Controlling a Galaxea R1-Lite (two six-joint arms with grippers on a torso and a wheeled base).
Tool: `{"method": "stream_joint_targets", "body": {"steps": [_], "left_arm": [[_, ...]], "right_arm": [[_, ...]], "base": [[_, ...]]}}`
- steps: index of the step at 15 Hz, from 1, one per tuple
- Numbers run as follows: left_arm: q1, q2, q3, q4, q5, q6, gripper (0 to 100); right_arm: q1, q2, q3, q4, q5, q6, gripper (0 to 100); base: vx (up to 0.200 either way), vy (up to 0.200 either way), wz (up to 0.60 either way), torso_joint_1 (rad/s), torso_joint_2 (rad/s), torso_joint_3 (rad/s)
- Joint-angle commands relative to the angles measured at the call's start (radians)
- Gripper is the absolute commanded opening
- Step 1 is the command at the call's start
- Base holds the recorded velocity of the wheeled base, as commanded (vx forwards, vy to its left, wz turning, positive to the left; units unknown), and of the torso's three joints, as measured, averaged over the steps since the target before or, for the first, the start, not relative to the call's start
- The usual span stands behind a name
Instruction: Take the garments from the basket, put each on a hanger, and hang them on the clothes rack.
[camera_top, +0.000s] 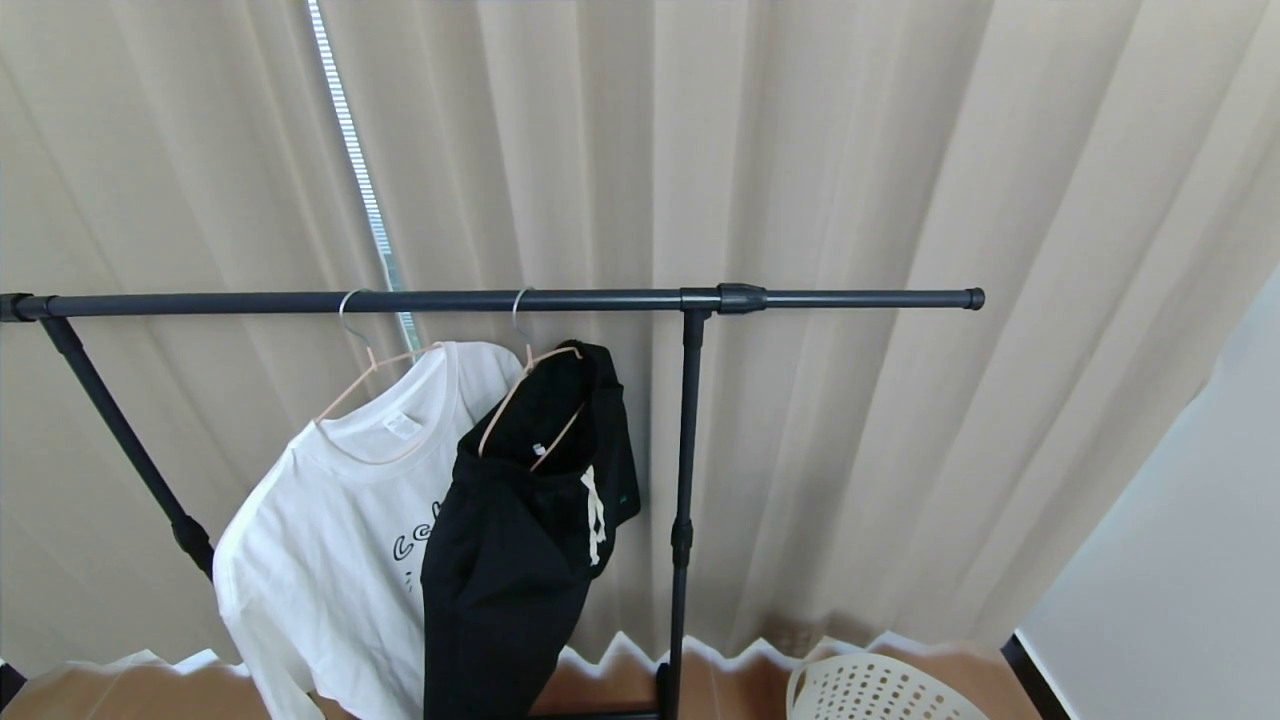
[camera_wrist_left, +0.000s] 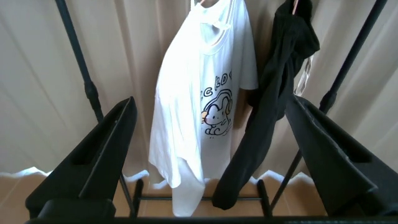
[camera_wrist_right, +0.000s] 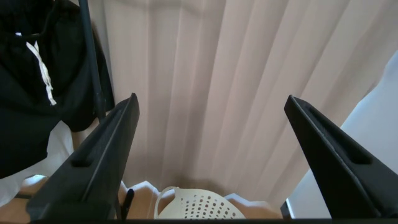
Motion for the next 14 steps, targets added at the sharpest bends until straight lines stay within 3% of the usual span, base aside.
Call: {"method": "stream_joint_targets", "body": {"steps": [1,14], "left_arm": [[0.001,0.001,0.0,-0.001,0.003,-0.014,100],[0.001,0.001,0.0,-0.004,0.004,-0.03,100]], "right_arm": [[0.0,0.002,0.0,-0.001,0.0,0.0,100],[0.0,0.002,0.0,-0.002,0.002,0.0,100]], "base": [[0.0,0.0,0.0,0.0,0.0,0.0],[0.0,0.0,0.0,0.0,0.0,0.0]]}}
